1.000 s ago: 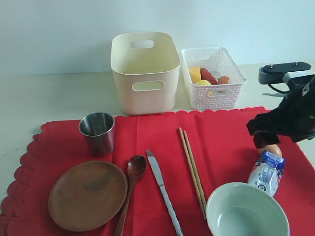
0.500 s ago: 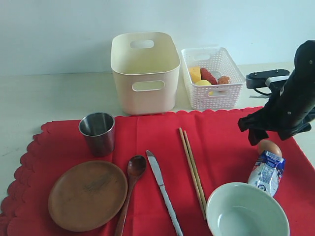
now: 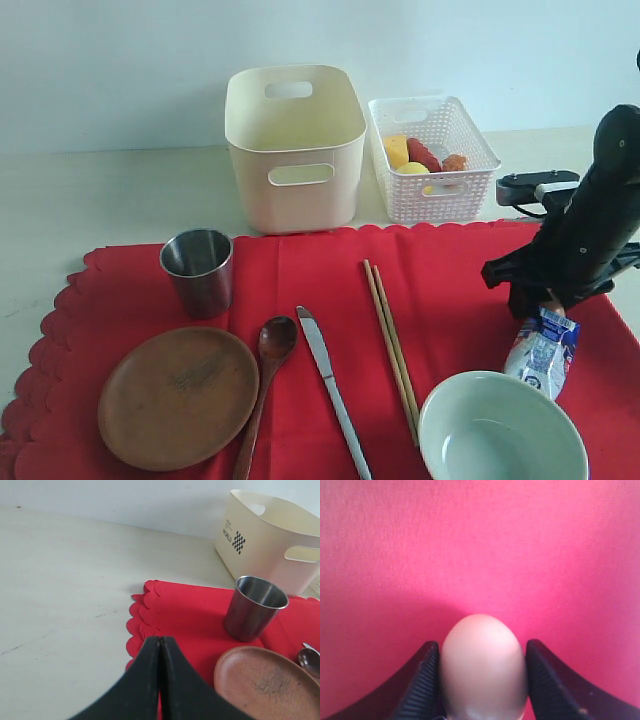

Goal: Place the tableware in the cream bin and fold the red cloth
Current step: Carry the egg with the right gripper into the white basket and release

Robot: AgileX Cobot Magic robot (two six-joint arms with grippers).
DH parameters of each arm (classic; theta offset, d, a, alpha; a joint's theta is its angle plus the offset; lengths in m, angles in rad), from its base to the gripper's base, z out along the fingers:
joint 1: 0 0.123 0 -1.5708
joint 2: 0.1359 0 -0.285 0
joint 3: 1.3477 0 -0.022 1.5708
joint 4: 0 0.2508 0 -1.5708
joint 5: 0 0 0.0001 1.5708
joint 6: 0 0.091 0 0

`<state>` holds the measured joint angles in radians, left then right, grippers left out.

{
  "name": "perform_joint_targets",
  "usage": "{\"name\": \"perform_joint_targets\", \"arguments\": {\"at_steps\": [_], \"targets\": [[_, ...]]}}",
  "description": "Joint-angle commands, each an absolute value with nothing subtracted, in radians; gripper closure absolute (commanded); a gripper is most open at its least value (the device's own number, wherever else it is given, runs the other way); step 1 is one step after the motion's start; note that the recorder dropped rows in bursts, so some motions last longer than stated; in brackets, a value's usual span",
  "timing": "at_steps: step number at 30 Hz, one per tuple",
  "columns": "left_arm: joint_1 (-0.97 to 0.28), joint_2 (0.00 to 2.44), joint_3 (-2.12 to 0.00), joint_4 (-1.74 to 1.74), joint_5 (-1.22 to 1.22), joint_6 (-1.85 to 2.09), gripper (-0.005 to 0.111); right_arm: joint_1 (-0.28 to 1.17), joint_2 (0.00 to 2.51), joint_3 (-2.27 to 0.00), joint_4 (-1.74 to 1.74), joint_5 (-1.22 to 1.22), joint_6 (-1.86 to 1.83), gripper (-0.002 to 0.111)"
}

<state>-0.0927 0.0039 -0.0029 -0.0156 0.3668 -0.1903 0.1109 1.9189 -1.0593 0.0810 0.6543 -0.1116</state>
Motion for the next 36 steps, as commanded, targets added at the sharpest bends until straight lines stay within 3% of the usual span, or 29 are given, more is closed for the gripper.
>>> {"name": "perform_joint_targets", "arguments": {"at_steps": [1, 2, 11, 19, 31, 36], "targets": [[-0.092, 0.0, 0.0, -0.017, 0.359, -0.191, 0.107, 0.105, 1.919, -1.067, 0.024, 0.648, -0.099, 0.102], [-0.092, 0.0, 0.0, -0.017, 0.359, -0.191, 0.107, 0.105, 1.919, -1.067, 0.017, 0.646, -0.099, 0.108], [-0.092, 0.0, 0.0, -0.017, 0.359, -0.191, 0.107, 0.105, 1.822, -1.081, 0.058, 0.501, -0.103, 0.108], [-0.092, 0.0, 0.0, -0.017, 0.359, -0.191, 0.107, 0.105, 1.835, -1.346, 0.208, 0.593, -0.234, 0.108], [-0.092, 0.0, 0.0, -0.017, 0.359, -0.191, 0.107, 0.105, 2.197, -1.85, 0.285, 0.66, -0.306, 0.108], [-0.092, 0.0, 0.0, -0.017, 0.359, -0.191, 0.107, 0.105, 2.342, -1.962, 0.285, 0.68, -0.357, 0.108]]}}
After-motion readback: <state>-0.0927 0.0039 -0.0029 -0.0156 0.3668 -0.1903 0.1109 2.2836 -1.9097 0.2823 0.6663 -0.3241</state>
